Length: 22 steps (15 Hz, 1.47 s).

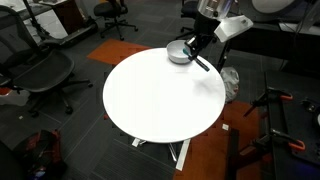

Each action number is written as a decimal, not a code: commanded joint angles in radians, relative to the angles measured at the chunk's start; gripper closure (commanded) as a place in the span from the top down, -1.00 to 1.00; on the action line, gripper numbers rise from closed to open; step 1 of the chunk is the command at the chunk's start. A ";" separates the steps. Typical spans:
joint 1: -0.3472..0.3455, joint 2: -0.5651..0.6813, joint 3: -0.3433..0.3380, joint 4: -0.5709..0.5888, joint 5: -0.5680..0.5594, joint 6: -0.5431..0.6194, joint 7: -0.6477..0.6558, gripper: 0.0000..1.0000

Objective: Take the green marker out of the grey bowl

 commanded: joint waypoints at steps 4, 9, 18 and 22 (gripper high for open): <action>0.002 0.093 0.000 0.041 0.016 0.025 -0.026 -0.91; 0.008 0.173 -0.006 0.095 0.022 0.016 -0.026 -0.91; 0.000 0.323 0.000 0.211 0.081 0.003 -0.046 -0.91; -0.005 0.372 0.002 0.251 0.110 -0.001 -0.065 -0.91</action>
